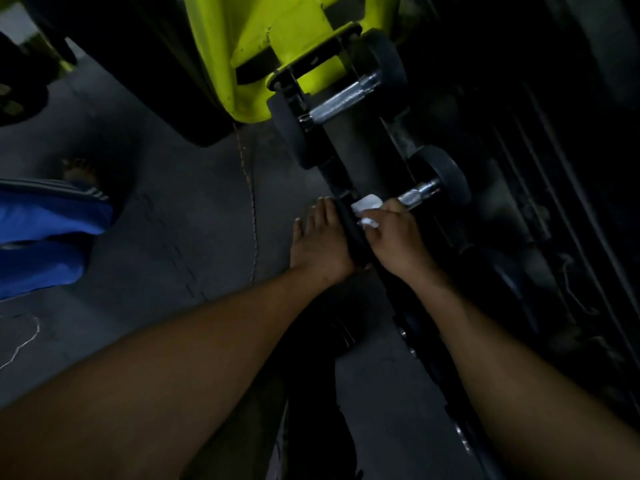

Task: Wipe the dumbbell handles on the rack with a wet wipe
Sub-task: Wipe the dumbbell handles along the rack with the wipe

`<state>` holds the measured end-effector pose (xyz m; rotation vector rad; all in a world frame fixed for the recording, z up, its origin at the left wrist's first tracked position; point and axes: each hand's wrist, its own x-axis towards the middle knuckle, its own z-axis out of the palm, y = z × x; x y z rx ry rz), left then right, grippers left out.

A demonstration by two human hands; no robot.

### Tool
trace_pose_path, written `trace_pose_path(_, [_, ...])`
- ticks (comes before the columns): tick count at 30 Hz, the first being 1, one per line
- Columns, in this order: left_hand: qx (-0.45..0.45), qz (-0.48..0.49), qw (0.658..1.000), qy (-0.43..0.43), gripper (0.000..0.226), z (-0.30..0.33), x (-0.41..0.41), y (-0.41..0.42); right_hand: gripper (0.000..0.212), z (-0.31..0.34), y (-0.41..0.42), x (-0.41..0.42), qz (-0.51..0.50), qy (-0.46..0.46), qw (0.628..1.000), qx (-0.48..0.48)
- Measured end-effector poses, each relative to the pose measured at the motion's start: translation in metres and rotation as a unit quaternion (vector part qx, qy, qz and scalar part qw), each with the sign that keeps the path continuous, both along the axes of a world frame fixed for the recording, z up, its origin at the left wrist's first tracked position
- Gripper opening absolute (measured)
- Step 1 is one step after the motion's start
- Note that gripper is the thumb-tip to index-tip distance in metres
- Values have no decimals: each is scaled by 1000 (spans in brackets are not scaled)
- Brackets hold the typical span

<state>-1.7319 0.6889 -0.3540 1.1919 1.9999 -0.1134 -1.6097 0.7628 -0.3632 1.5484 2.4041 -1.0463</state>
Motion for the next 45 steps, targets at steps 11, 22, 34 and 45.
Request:
trace_pose_path(11, [11, -44, 999, 13, 144, -4, -1, 1, 13, 8, 26, 12, -75, -78, 983, 147])
trace_pose_path(22, [-10, -36, 999, -1, 139, -6, -2, 4, 24, -11, 1, 14, 91, 38, 995, 32])
trace_pose_path(34, [-11, -29, 999, -13, 138, 0, -1, 1, 10, -10, 23, 17, -101, -50, 989, 90])
trace_pose_path(45, [-5, -26, 1000, -10, 138, -5, 0, 0, 35, -6, -5, 15, 160, 29, 986, 47])
